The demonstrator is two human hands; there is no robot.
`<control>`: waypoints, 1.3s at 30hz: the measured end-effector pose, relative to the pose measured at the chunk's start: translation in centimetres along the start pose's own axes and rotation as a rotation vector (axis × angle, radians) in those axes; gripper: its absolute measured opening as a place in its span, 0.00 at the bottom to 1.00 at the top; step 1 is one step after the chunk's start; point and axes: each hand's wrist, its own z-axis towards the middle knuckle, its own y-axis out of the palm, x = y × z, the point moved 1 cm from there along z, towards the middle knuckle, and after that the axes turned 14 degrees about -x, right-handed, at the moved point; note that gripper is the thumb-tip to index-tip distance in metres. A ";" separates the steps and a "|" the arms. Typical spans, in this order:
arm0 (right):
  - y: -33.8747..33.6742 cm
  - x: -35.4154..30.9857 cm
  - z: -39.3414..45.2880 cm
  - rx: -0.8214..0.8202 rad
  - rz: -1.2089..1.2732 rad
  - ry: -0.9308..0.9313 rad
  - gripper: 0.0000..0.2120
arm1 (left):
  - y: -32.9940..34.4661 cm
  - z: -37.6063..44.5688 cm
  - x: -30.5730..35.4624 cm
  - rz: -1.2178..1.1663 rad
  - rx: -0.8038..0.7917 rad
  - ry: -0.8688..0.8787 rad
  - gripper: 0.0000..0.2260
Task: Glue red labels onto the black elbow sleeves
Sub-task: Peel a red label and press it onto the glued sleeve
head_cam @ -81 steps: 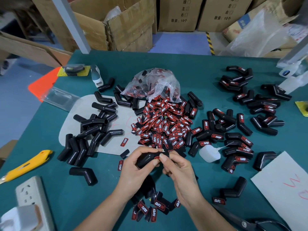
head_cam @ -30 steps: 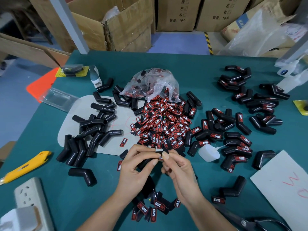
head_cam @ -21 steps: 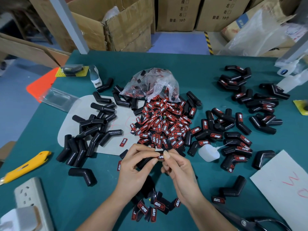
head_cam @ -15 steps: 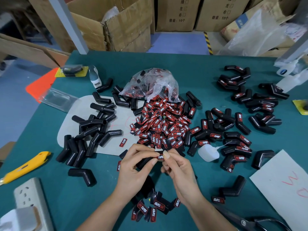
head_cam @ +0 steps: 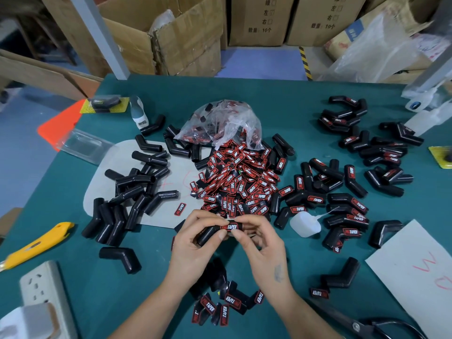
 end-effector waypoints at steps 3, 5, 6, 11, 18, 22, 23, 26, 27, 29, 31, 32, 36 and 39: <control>0.0 -0.2 0.0 0.026 -0.016 -0.010 0.06 | 0.1 -0.1 0.0 -0.014 -0.020 0.002 0.06; -0.2 -0.4 0.0 0.048 -0.016 -0.031 0.06 | 0.2 -0.2 0.0 -0.043 -0.022 -0.010 0.06; -0.2 -0.6 -0.1 0.050 -0.018 -0.036 0.06 | 0.1 -0.3 -0.1 -0.052 -0.021 -0.015 0.06; -0.5 -0.8 -0.1 0.055 -0.017 -0.047 0.08 | 0.0 -0.2 0.0 -0.058 -0.021 -0.027 0.07; -0.7 -0.5 -0.1 0.055 -0.037 -0.053 0.10 | 0.2 -0.3 0.3 0.044 -0.006 0.031 0.06; -0.7 -0.5 -0.1 0.056 -0.050 -0.056 0.08 | 0.3 -0.2 0.5 0.078 0.010 0.042 0.06; -0.7 -0.5 -0.1 0.055 -0.045 -0.053 0.07 | 0.3 -0.3 0.5 0.083 0.011 0.045 0.06; -0.7 -0.4 0.0 0.052 -0.054 -0.056 0.08 | 0.3 -0.2 0.7 0.101 0.015 0.057 0.05; -0.7 -0.4 0.0 0.052 -0.058 -0.057 0.08 | 0.3 -0.3 0.7 0.108 0.017 0.059 0.05; -0.7 -0.4 0.0 0.053 -0.059 -0.058 0.07 | 0.3 -0.3 0.8 0.116 0.018 0.059 0.06; -0.8 -0.4 -0.1 0.050 -0.056 -0.056 0.06 | 0.3 -0.3 0.8 0.116 0.019 0.053 0.06; -0.8 -0.5 -0.1 0.049 -0.058 -0.057 0.06 | 0.3 -0.3 0.8 0.113 0.019 0.049 0.06; -0.8 -0.5 0.0 0.040 -0.066 -0.056 0.07 | 0.1 -0.2 0.8 0.093 0.004 0.036 0.06; -0.9 -0.7 -0.1 0.034 -0.062 -0.051 0.07 | 0.1 -0.2 0.8 0.085 0.000 0.029 0.06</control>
